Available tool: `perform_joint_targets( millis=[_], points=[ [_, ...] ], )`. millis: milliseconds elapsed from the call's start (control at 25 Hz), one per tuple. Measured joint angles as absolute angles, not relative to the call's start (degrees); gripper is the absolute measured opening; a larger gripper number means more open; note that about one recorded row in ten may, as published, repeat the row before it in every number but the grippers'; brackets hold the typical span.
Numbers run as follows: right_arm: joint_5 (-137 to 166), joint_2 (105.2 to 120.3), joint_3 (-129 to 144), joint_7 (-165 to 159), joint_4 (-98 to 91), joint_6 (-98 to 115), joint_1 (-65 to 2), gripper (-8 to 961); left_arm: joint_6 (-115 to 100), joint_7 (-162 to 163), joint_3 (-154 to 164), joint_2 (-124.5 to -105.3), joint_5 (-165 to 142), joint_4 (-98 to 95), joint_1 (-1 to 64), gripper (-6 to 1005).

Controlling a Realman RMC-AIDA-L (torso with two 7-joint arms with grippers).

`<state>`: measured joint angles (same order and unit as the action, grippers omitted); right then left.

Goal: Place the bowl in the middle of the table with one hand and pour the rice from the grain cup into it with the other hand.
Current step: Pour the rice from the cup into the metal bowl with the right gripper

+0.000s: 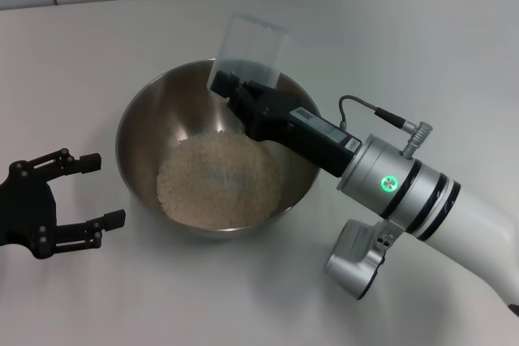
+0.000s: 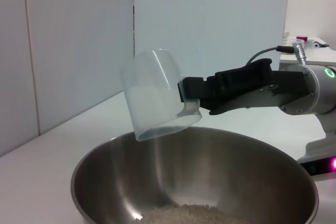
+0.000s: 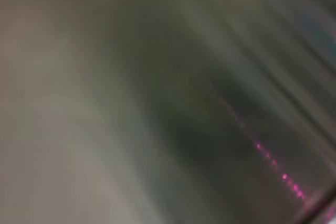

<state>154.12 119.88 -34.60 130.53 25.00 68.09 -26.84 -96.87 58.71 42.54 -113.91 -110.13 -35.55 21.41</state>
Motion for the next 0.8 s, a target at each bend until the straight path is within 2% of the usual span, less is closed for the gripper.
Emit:
perform_joint_targets(
  millis=[160, 600, 800],
  points=[
    [150.5, 119.88, -34.0, 125.3, 28.4, 68.0, -26.0, 28, -96.9, 58.7, 42.5, -113.96, -110.2, -35.6, 21.5, 862],
    [124.8, 119.84, -25.2, 78.7, 40.3, 69.6, -22.4, 33, -97.0, 58.7, 42.5, -114.09, -110.2, -35.6, 21.5, 862],
    [120.9, 119.21, -31.1, 49.0, 41.9, 70.6, -20.2, 36, -97.2, 58.6, 42.5, -114.12, -110.2, -35.6, 21.4, 862]
  ],
)
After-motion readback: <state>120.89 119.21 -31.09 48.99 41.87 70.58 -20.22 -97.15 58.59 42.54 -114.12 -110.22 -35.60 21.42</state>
